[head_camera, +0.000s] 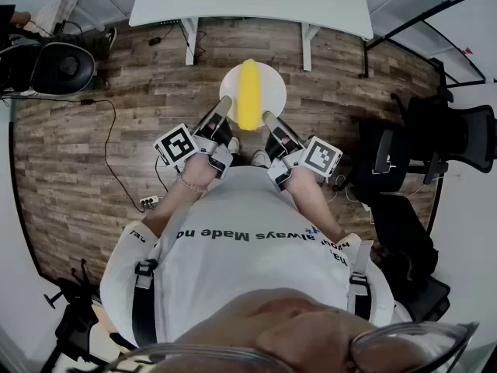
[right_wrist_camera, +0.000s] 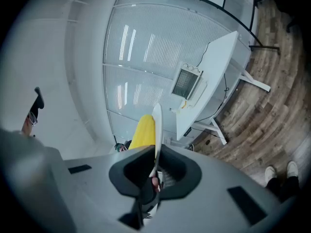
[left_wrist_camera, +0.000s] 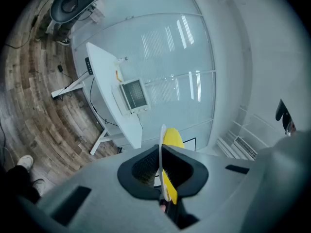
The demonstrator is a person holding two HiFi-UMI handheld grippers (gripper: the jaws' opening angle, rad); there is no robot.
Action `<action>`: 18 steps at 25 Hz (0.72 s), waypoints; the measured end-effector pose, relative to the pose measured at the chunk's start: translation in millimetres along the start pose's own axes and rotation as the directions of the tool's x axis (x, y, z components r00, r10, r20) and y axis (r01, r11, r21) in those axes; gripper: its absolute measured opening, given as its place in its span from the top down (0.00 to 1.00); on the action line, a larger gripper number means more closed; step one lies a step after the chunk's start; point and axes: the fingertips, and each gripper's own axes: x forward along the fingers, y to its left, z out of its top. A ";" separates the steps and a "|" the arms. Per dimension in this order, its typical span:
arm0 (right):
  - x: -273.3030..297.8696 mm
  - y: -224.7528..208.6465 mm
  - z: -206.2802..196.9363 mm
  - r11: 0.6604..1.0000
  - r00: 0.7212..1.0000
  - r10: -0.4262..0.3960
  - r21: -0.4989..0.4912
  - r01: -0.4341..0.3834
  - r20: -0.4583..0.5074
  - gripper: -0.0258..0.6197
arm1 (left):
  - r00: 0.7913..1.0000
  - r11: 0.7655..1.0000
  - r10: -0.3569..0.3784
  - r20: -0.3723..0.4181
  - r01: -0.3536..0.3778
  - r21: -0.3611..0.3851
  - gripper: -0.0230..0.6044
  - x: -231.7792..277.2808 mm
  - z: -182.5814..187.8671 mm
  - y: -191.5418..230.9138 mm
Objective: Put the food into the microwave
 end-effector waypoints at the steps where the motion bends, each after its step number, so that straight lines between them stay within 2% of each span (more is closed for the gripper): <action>1: 1.0 -0.6 1.5 1.000 1.000 0.002 -0.005 -0.002 0.001 0.91 | 1.000 1.000 0.019 -0.004 -0.019 0.023 0.94 -0.3 1.6 4.1; 3: 3.5 -2.0 3.2 1.000 1.000 0.002 -0.007 -0.002 0.002 0.91 | 0.999 0.998 0.041 -0.008 -0.040 0.050 0.94 -0.3 4.6 9.7; 11: 25.6 -3.6 -0.5 1.000 1.000 -0.011 0.018 0.011 0.008 0.91 | 1.000 0.999 0.026 -0.013 -0.026 0.019 0.94 0.6 23.9 16.8; 15: 42.1 -7.9 -0.1 0.999 1.000 -0.020 0.036 0.019 0.022 0.91 | 0.998 0.998 0.048 -0.031 -0.047 0.048 0.94 1.7 40.6 27.1; 18: 57.0 -6.9 -2.0 0.999 0.999 -0.034 0.036 0.033 0.032 0.91 | 0.998 0.998 0.045 -0.045 -0.043 0.038 0.94 2.4 55.6 33.4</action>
